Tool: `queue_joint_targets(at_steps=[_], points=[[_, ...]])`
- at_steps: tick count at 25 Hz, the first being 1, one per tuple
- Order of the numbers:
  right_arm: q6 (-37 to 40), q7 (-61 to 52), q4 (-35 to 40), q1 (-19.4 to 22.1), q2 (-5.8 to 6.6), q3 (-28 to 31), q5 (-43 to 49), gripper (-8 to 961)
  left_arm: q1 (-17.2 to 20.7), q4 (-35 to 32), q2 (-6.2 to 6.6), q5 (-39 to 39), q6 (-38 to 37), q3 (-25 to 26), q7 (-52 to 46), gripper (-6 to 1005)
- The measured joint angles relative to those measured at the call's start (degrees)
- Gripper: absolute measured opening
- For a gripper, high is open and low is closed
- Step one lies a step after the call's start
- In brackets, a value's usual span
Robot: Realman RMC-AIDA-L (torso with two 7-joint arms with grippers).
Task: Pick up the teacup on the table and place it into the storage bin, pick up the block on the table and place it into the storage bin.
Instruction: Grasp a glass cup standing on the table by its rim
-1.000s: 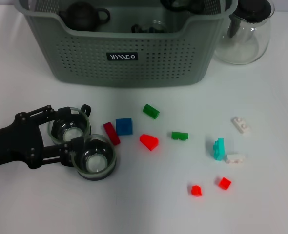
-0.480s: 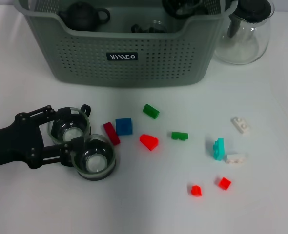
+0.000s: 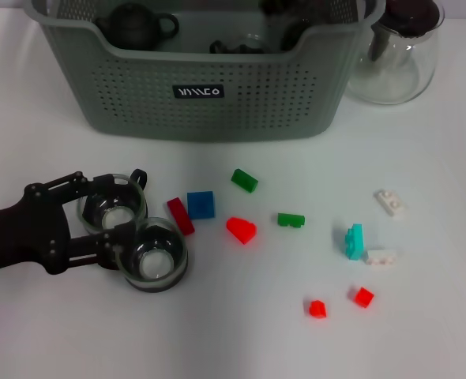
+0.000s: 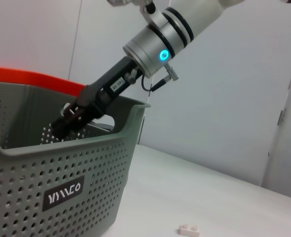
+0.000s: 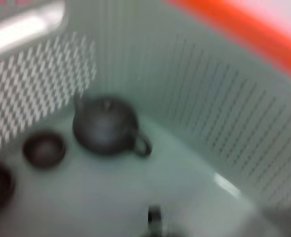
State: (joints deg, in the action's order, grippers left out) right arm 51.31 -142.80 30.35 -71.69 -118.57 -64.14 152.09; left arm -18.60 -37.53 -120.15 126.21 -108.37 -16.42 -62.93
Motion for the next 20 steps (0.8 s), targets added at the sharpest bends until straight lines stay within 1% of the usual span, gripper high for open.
queue_joint_targets(at_steps=[2, 5, 6, 7, 9, 10, 11, 12, 14, 16, 18, 20], points=[[0.00, 0.27, 4.18, 1.66, -0.27, 1.72, -1.27, 307, 0.14, 0.00, 0.00, 0.00, 0.00, 0.08, 0.02, 840], [1.28, 2.15, 16.95, 7.63, -0.95, 3.33, -8.97, 360, 0.33, 0.00, 0.00, -0.01, -0.01, 0.27, 0.04, 840], [2.08, 3.56, 21.66, 10.25, -1.02, 3.38, -13.36, 377, 0.34, 0.00, 0.00, -0.01, -0.02, 0.28, 0.04, 840], [3.10, 5.62, 26.07, 13.08, -0.98, 3.40, -18.72, 392, 0.39, 0.00, 0.01, -0.02, -0.01, 0.33, 0.05, 840], [5.76, 12.15, 33.37, 19.61, -0.64, 3.34, -32.41, 423, 0.40, 0.00, 0.00, -0.03, 0.02, 0.33, 0.08, 840], [9.34, 20.93, 37.64, 25.72, -0.29, 3.02, -46.41, 438, 0.40, 0.00, 0.00, -0.08, -0.01, 0.34, 0.21, 840], [9.34, 20.93, 37.64, 25.72, -0.29, 3.02, -46.41, 437, 0.40, 0.00, 0.00, -0.08, -0.01, 0.34, 0.21, 840], [11.56, 26.07, 38.97, 29.01, -0.21, 2.85, -52.82, 435, 0.41, 0.06, 0.00, -0.07, 0.01, 0.33, 0.28, 840], [17.22, 35.25, 39.99, 34.10, -0.53, 2.74, -62.47, 433, 0.32, 0.24, 0.00, -0.11, 0.03, 0.35, 0.39, 841], [25.99, 46.15, 39.64, 40.13, -1.35, 3.02, -70.02, 430, 0.27, 0.29, 0.02, -0.15, 0.05, 0.36, 0.41, 841], [34.45, 55.30, 38.27, 45.74, -1.55, 3.46, -74.52, 430, 0.25, 0.32, 0.14, -0.24, 0.07, 0.38, 0.40, 841], [40.66, 60.34, 36.39, 50.73, -1.15, 4.48, -74.74, 432, 0.25, 0.30, 0.28, -0.33, 0.08, 0.43, 0.39, 841]])
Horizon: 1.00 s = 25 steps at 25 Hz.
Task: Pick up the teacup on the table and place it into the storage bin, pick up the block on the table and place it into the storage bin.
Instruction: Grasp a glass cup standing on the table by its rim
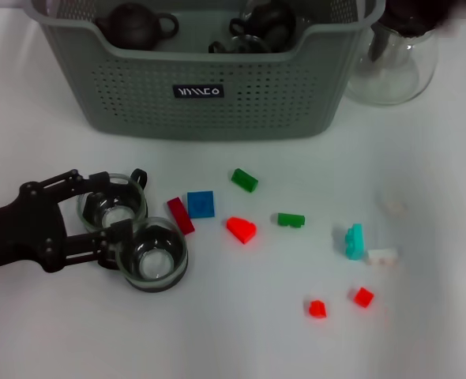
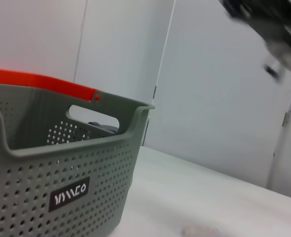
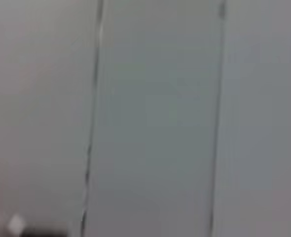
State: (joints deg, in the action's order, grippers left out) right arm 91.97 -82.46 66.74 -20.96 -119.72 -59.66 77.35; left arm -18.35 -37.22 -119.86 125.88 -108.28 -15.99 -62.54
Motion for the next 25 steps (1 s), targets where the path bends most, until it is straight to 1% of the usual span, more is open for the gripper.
queue_joint_targets(at_steps=[1, 3, 6, 8, 10, 11, 12, 14, 15, 16, 19, 20, 21, 22, 23, 24, 25], points=[[2.47, 1.37, -0.77, 1.93, 0.22, 0.63, 1.16, 433, 0.00, -0.05, 0.03, -0.02, 0.01, 0.02, 0.00, 841], [7.61, 4.63, -3.27, 4.91, 0.54, 2.16, 7.16, 435, -0.16, -0.04, 0.05, -0.03, 0.23, 0.02, 0.00, 835], [10.73, 9.90, -9.33, 7.36, -0.13, 5.57, 16.27, 437, -0.83, 0.18, 0.06, 0.13, 0.77, -0.12, -0.14, 826], [10.81, 12.94, -15.35, 7.42, -0.09, 8.70, 19.91, 436, -1.09, 0.20, 0.10, 0.20, 0.67, -0.33, -0.16, 821], [11.36, 14.99, -21.50, 6.50, 0.82, 11.16, 21.77, 436, -1.25, -0.15, 0.22, 0.25, -0.18, -0.52, -0.26, 815], [11.75, 16.33, -24.64, 5.87, 1.46, 12.28, 22.71, 457, -1.28, -1.08, 0.31, 0.31, -1.23, -0.81, -0.73, 812], [11.90, 17.38, -26.23, 5.54, 1.87, 12.85, 23.56, 479, -1.31, -2.47, 0.37, 0.33, -2.18, -1.16, -1.52, 809], [11.81, 19.39, -27.46, 5.26, 2.09, 13.59, 25.24, 522, -1.41, -6.63, 0.30, 0.37, -4.49, -2.37, -5.29, 803], [11.74, 19.81, -27.31, 5.21, 1.96, 13.81, 25.79, 543, -1.47, -11.72, -0.21, 0.39, -5.78, -4.11, -9.88, 800], [11.72, 20.07, -27.18, 5.09, 1.81, 14.03, 26.17, 565, -1.53, -14.71, -0.56, 0.39, -6.39, -5.22, -12.81, 797], [11.61, 20.21, -27.35, 4.10, 1.72, 14.97, 26.43, 744, -1.44, -32.62, -3.75, 2.62, -5.43, -13.17, -25.37, 789], [11.23, 20.06, -27.67, 3.27, 1.74, 15.50, 26.54, 804, -1.59, -42.40, -4.54, 5.26, -5.12, -20.44, -32.74, 786], [11.23, 20.06, -27.67, 3.27, 1.74, 15.50, 26.54, 809, -1.59, -42.40, -4.54, 5.26, -5.12, -20.44, -32.74, 783], [11.03, 19.97, -27.75, 2.96, 1.75, 15.63, 26.56, 814, -1.83, -45.25, -4.32, 6.10, -5.13, -23.62, -35.19, 780], [10.63, 19.84, -27.87, 2.73, 1.76, 15.66, 26.59, 820, -1.83, -45.25, -4.32, 6.10, -5.13, -23.62, -35.19, 777], [10.24, 19.77, -27.98, 2.53, 1.76, 15.69, 26.61, 825, -2.85, -51.39, -4.03, 9.64, -5.31, -31.43, -41.05, 774], [9.91, 19.71, -28.06, 2.35, 1.75, 15.70, 26.64, 830, -2.85, -51.39, -4.03, 9.64, -5.31, -31.43, -41.05, 772]])
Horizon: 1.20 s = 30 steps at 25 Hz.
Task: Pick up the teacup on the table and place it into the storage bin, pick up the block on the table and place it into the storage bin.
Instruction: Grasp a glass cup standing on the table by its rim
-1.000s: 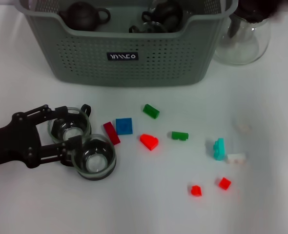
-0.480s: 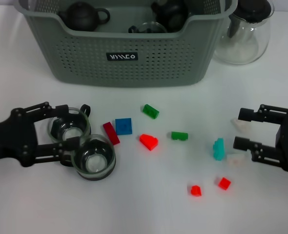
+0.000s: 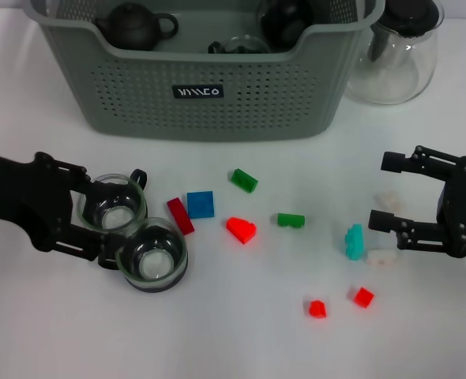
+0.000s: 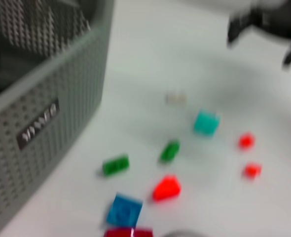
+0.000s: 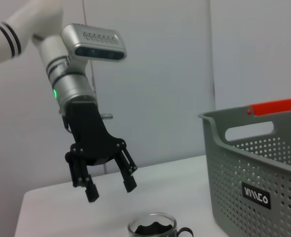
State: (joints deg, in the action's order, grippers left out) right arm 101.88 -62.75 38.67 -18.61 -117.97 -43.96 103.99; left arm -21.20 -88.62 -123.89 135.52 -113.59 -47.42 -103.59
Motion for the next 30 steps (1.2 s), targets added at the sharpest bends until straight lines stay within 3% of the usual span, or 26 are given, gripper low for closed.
queue_joint_targets(at_steps=[3, 7, 14, 18, 24, 30], points=[[-0.50, -0.20, -0.03, -0.37, -0.06, 0.03, 0.05, 845, -2.26, -5.67, -0.40, 8.37, 0.58, -9.97, -4.73, 767], [-0.51, -0.28, -0.06, -0.40, -0.09, 0.22, 0.09, 866, -2.92, -7.51, -0.49, 13.35, 2.85, -17.45, -7.21, 760], [-0.54, -0.27, -0.53, -0.38, -0.38, 0.85, 0.14, 867, -2.90, -5.21, -0.55, 18.97, 9.23, -25.39, -8.65, 755], [-0.56, -0.27, -0.77, -0.32, -0.33, 0.91, 0.16, 868, -3.34, -0.95, -0.56, 23.68, 13.52, -30.20, -10.71, 657], [-0.74, -0.27, -0.83, -0.05, -0.16, 0.98, 0.17, 867, -5.14, 3.06, -0.41, 26.94, 14.48, -31.29, -13.16, 635], [-0.91, -0.27, -0.88, 0.15, -0.06, 2.03, 0.17, 867, -4.64, 0.38, -0.16, 28.12, 12.21, -30.08, -14.59, 636]])
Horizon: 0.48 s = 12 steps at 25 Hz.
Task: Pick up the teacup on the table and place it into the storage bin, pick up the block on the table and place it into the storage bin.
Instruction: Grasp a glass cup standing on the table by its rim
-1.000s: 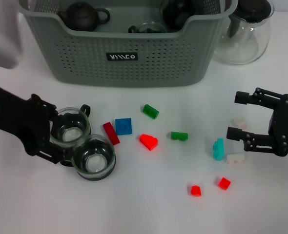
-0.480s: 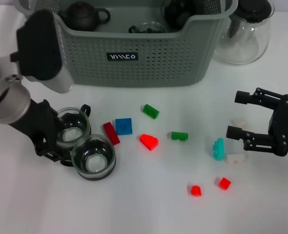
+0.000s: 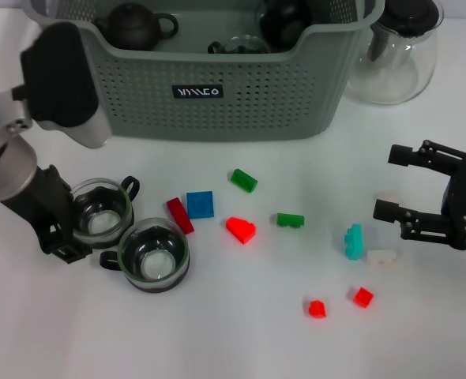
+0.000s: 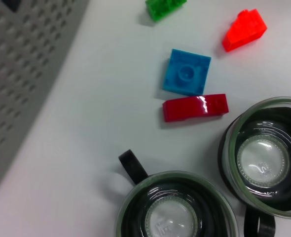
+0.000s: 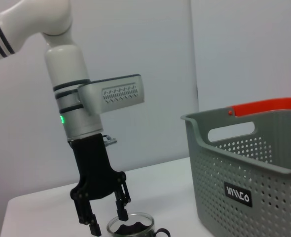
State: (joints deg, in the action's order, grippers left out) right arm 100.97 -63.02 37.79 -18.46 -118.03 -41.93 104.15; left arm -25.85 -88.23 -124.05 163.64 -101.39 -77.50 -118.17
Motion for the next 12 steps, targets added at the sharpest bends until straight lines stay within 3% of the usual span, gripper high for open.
queue_joint_targets(at_steps=[9, 12], points=[[-0.05, 0.00, -0.09, -0.14, 0.14, 0.45, 0.00, 868, -0.20, -0.76, 0.89, 0.06, -3.98, 0.27, -1.60, 636], [-0.06, 0.00, -0.09, -0.16, 0.20, 0.67, 0.00, 868, 0.11, -1.91, 0.46, 0.08, -4.22, 0.39, -1.46, 636]])
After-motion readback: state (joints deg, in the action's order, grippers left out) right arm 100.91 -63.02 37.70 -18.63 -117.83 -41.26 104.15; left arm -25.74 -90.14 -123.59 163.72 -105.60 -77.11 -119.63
